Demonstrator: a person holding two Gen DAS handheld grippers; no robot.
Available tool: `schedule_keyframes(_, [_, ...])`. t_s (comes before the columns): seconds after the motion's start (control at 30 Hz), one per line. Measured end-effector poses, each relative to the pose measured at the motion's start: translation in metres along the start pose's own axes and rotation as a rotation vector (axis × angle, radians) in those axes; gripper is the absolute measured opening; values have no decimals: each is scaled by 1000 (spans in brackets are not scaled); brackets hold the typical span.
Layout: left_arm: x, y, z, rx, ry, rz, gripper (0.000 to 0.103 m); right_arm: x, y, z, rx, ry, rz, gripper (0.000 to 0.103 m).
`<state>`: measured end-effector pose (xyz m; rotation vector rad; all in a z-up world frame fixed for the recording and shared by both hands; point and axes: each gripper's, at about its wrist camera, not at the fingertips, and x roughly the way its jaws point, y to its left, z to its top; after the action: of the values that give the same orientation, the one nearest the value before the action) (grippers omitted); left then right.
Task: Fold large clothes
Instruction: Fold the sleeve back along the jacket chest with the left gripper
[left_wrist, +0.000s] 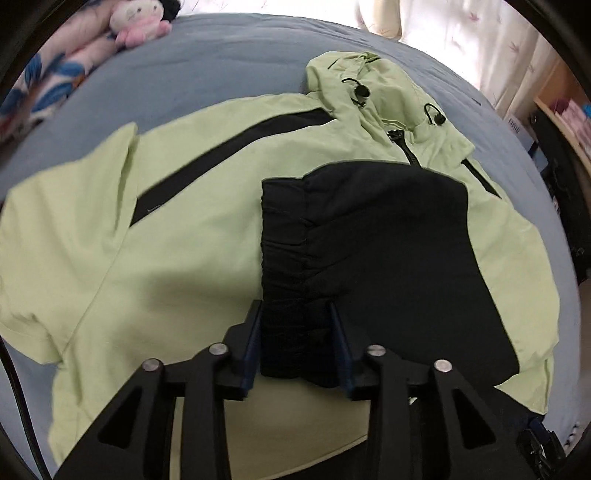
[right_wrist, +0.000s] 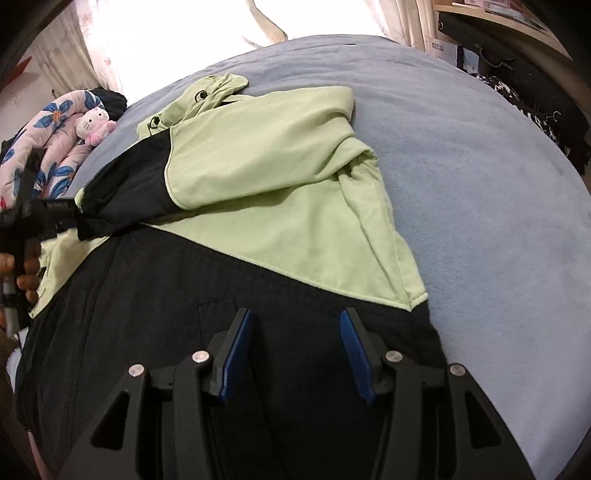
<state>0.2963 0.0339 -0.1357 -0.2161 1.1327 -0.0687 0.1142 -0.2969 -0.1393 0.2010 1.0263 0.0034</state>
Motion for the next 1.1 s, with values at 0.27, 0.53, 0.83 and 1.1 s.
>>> schedule_keyframes(0.27, [13, 18, 10, -51, -4, -117, 46, 11, -52, 56, 63, -6, -99, 50])
schedule_keyframes(0.53, [31, 13, 34, -26, 4, -128, 46, 58, -54, 93, -30, 19, -163, 50])
schedule_keyframes(0.83, [28, 4, 42, -45, -91, -66, 10, 36, -46, 92, 3, -113, -181, 10])
schedule_keyframes(1.1, [33, 20, 27, -57, -56, -61, 19, 46, -53, 85, 48, 3, -183, 19])
